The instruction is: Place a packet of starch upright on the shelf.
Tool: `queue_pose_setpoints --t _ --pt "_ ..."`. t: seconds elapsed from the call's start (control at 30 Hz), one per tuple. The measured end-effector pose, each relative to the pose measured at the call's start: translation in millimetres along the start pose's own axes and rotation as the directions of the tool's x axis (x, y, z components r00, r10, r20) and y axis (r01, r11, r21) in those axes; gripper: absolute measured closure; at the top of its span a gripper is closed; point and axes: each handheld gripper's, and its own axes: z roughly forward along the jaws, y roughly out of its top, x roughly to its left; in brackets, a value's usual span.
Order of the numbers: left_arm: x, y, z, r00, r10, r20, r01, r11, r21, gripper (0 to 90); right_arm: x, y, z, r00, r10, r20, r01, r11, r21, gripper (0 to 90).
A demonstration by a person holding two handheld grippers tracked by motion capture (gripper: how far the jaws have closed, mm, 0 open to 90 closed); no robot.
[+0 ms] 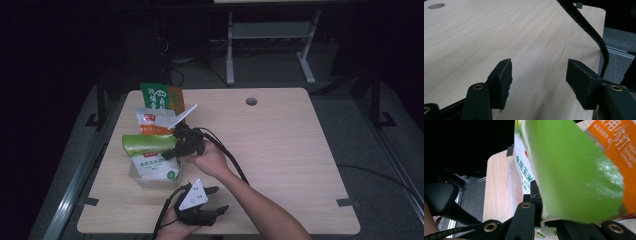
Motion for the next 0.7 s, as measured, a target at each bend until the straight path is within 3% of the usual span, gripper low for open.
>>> queue_pose_setpoints --t 0.13,0.2,0.47,0.7 --pt "1.6 -0.1 -0.1 0.9999 -0.006 -0.010 0.006 1.0000 0.002 35.1 -0.6 -1.4 -3.2 0.9999 -0.004 -0.013 0.003 1.000 -0.016 74.0" --pt "2.5 -0.3 0.3 0.9999 -0.007 -0.011 0.007 1.0000 -0.003 34.6 -2.8 -3.4 -7.4 0.9971 0.019 -0.074 -0.022 0.999 -0.041 69.1" --pt "5.3 1.9 -1.3 0.9994 -0.027 -0.021 0.027 0.9995 -0.015 33.7 -7.1 -12.8 -33.7 0.9987 0.007 -0.050 -0.011 0.998 -0.066 59.7" --pt "10.4 2.6 -3.9 0.9984 -0.049 -0.028 0.048 0.9987 -0.015 33.2 -13.2 -30.6 -62.0 0.9992 0.039 -0.012 -0.040 0.996 -0.085 54.9"
